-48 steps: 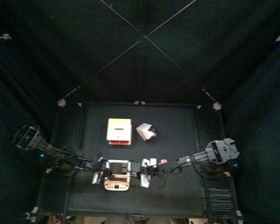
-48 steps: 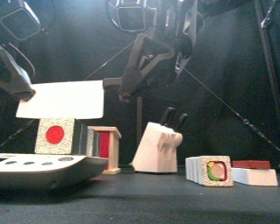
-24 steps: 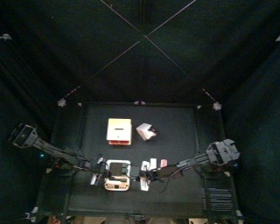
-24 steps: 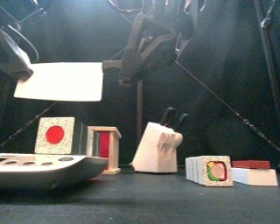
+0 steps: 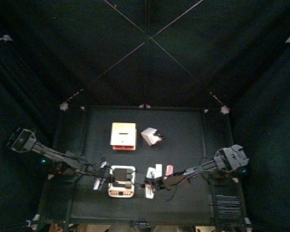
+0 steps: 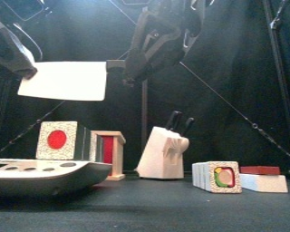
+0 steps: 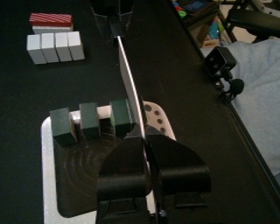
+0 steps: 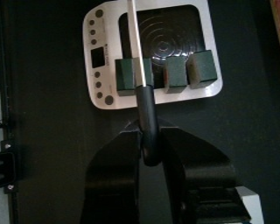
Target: Cut sushi roll
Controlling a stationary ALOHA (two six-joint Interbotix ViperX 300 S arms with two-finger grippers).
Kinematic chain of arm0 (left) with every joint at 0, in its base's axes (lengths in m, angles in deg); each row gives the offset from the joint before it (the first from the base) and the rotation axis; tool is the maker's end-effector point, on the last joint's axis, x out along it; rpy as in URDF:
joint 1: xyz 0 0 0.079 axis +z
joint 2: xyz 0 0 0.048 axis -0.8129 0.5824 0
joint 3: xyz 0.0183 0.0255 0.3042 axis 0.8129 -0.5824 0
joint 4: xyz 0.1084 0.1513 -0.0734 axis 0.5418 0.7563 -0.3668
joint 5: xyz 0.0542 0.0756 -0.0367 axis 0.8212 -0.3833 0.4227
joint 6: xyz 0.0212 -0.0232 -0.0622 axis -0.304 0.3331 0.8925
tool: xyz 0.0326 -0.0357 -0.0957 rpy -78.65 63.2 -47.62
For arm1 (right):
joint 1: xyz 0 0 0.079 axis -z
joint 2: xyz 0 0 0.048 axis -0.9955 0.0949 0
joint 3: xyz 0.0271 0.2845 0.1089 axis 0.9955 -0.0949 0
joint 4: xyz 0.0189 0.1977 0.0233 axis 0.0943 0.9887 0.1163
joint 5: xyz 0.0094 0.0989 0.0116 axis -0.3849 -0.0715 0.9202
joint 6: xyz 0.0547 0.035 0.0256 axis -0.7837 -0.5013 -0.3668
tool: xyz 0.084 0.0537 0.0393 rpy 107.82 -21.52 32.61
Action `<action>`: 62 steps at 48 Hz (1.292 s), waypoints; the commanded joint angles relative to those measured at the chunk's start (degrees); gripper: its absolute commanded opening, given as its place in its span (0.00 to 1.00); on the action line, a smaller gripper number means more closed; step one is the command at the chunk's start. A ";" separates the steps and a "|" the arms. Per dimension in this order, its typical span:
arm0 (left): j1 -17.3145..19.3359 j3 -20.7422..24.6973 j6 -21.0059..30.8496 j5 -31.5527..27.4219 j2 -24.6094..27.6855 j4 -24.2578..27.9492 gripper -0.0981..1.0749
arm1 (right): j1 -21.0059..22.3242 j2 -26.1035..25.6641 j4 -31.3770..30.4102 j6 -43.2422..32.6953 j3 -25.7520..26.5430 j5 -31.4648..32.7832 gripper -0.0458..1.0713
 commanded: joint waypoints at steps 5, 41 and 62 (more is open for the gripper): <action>1.85 3.34 -0.18 -6.42 -2.11 2.46 0.29 | 0.18 -1.41 -0.62 -0.09 1.58 2.11 0.49; 10.11 11.07 4.48 -24.08 -8.53 9.93 0.27 | 0.88 -1.85 -3.52 -3.96 2.20 2.72 0.49; 3.69 9.58 18.28 -19.78 -3.87 18.54 0.27 | 0.35 -1.67 -2.72 -4.04 1.49 1.23 0.49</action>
